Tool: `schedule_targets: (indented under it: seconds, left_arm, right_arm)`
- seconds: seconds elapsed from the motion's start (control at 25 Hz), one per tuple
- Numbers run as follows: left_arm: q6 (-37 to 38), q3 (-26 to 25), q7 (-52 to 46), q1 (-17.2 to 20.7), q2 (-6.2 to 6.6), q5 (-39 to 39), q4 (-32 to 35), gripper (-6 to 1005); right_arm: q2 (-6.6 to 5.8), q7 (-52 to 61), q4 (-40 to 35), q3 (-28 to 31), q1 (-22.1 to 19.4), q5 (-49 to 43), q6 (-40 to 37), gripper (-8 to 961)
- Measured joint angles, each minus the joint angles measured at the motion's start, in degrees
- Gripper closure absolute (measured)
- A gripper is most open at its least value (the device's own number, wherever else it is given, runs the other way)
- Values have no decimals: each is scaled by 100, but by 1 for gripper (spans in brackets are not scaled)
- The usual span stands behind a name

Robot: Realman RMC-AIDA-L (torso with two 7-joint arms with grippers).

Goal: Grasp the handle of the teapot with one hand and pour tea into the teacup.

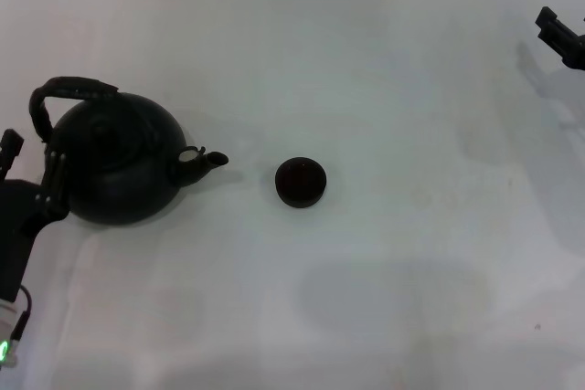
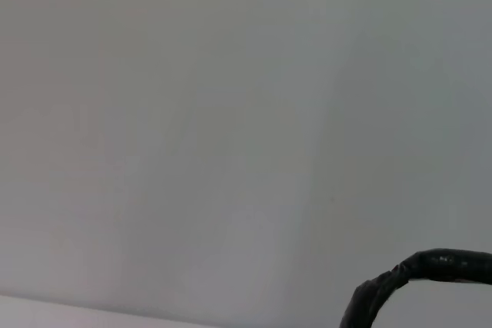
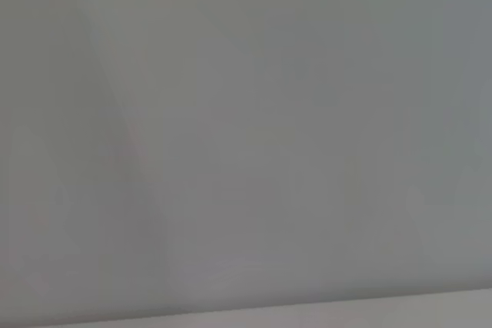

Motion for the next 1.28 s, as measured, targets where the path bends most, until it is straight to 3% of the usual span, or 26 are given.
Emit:
schedule_targets:
  seconds: [0.56,0.84,1.0,1.28]
  left_arm:
    - [776,169,-8,537,0,-67,-48,428]
    - [861,150,-11,746,33,-987,52,428]
    - [766,153,-1,747,29,-1336,199,427]
    - [281,187,-21,364,31,-1348,295,426]
  right_arm:
    - [-8,-1,-64,0,30,8,-31,121]
    - [-9,-65,-67,0,38,9,-10,121]
    - [-9,-71,-72,0,43,9,-2,121]
    - [-3,-83,-72,0,41,9,104,121]
